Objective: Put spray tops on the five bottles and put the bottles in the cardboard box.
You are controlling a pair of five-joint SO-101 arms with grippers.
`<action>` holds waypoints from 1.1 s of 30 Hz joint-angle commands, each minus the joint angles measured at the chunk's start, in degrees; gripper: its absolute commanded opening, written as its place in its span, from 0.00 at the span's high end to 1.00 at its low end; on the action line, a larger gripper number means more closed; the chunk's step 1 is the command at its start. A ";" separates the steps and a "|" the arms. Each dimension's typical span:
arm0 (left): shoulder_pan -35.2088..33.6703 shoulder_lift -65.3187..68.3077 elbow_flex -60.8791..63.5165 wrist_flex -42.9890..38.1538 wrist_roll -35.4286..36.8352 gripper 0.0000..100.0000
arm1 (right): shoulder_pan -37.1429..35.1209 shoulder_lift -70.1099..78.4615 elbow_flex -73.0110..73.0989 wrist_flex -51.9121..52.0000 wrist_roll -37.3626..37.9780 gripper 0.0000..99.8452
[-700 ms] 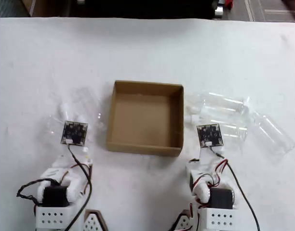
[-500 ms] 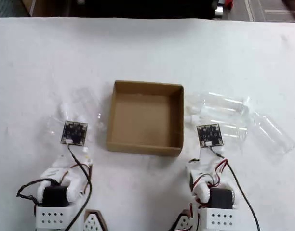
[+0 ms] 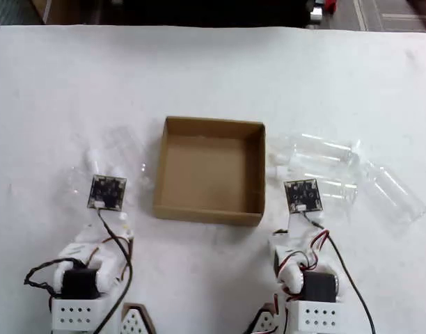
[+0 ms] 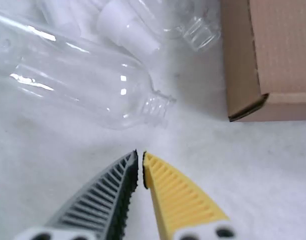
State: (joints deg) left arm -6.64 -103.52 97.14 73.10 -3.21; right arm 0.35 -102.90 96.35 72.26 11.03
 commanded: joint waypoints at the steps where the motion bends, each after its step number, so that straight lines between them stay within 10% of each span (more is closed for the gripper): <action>1: -0.04 -0.31 -0.18 0.35 0.53 0.98 | 0.22 -0.31 0.53 0.31 -0.35 0.98; 21: -2.07 -0.40 -2.55 -7.82 0.62 0.98 | 0.13 -0.31 0.53 0.31 -0.18 0.98; 33: -2.33 -0.40 -30.42 -1.14 0.18 0.98 | 0.04 -0.31 0.53 0.04 -0.18 0.98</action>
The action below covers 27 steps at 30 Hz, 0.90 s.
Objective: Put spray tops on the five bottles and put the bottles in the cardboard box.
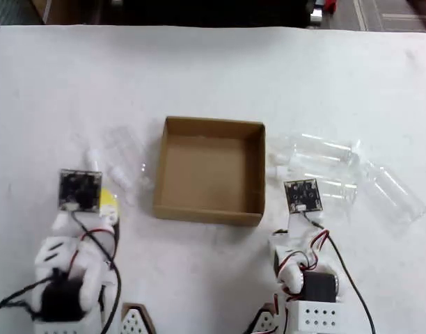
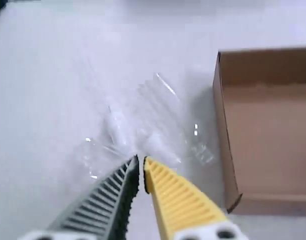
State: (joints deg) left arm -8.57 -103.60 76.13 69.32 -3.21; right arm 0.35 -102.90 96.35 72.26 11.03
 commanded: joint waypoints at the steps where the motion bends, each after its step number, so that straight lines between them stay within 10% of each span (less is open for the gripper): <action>1: -0.40 -0.31 -10.90 3.60 0.18 0.98 | 0.04 -0.31 0.53 0.04 -0.18 0.98; 27: -0.48 -0.31 -21.54 12.92 -40.44 0.98 | 0.40 -0.40 0.53 -6.02 -0.53 0.98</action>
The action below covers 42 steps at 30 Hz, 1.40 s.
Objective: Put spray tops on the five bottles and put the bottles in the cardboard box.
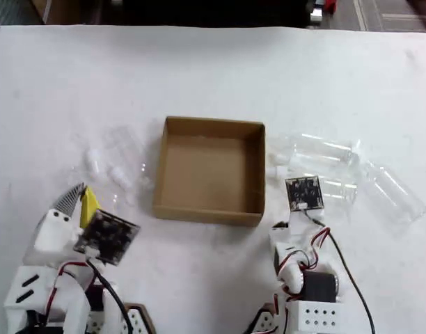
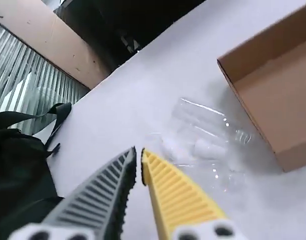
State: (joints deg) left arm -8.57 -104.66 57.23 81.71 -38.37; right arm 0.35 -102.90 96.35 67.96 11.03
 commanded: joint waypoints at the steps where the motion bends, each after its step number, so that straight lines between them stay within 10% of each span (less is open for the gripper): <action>1: -0.48 0.75 -2.64 0.35 -6.95 0.98 | 0.48 -0.40 0.53 -1.71 -0.53 0.98; 15: -0.48 0.75 -2.20 -2.11 -9.32 0.98 | 4.09 -0.40 0.44 -6.99 -0.62 0.98; 30: -3.82 0.75 22.42 -32.00 20.13 0.98 | 10.95 -0.31 0.44 -10.59 -0.09 0.98; 42: -1.19 0.75 30.77 -36.04 21.71 0.98 | 11.03 -0.31 0.44 -9.89 0.00 0.98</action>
State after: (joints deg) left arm -12.26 -103.52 88.44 46.99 -17.54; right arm 11.08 -102.90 96.35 58.29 10.86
